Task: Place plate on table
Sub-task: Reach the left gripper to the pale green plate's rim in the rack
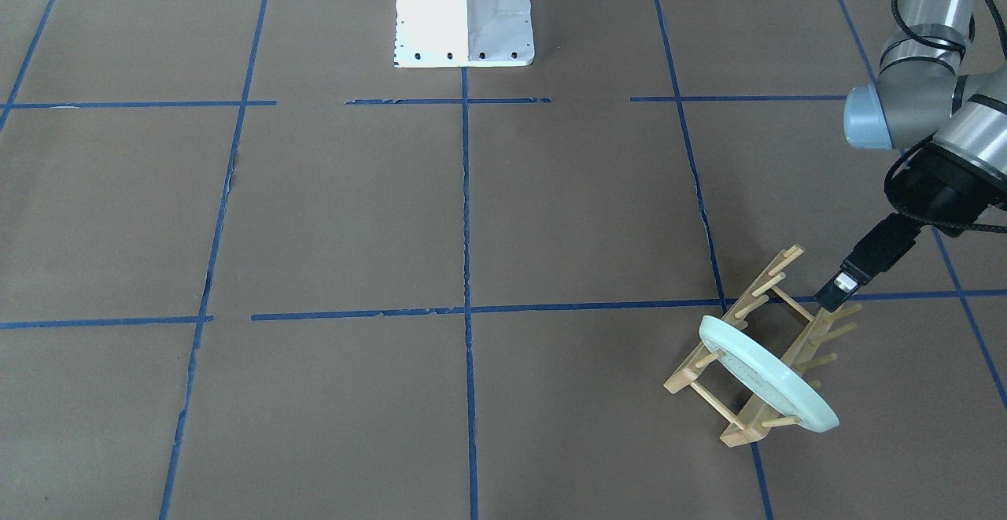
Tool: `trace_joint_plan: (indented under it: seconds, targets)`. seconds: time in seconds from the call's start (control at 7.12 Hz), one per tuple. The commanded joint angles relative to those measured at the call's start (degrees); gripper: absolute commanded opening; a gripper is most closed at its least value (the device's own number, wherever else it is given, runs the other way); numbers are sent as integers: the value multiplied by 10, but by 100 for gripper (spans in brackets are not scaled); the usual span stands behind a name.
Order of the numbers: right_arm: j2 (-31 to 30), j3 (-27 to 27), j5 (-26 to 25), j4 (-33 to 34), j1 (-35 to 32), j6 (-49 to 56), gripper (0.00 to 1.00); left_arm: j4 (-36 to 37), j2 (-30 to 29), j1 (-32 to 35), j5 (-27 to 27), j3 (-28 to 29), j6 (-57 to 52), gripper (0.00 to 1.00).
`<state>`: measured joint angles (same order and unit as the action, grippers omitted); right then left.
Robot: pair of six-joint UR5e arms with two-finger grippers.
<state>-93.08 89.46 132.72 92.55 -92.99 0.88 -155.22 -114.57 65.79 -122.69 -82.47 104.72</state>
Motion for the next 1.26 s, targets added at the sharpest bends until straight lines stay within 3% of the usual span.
trace_joint_plan:
  seconds: [0.0,0.56,0.98,1.12]
  targets:
    - [0,0,0,0,0,0,100,-60,-14,-42,100,23,109,100]
    - [0,0,0,0,0,0,100,-65,-29,-52,123,62,111,97]
    - [0,0,0,0,0,0,100,-65,-49,-56,123,91,105,77]
    - [0,0,0,0,0,0,100,-65,-49,-56,123,91,105,61]
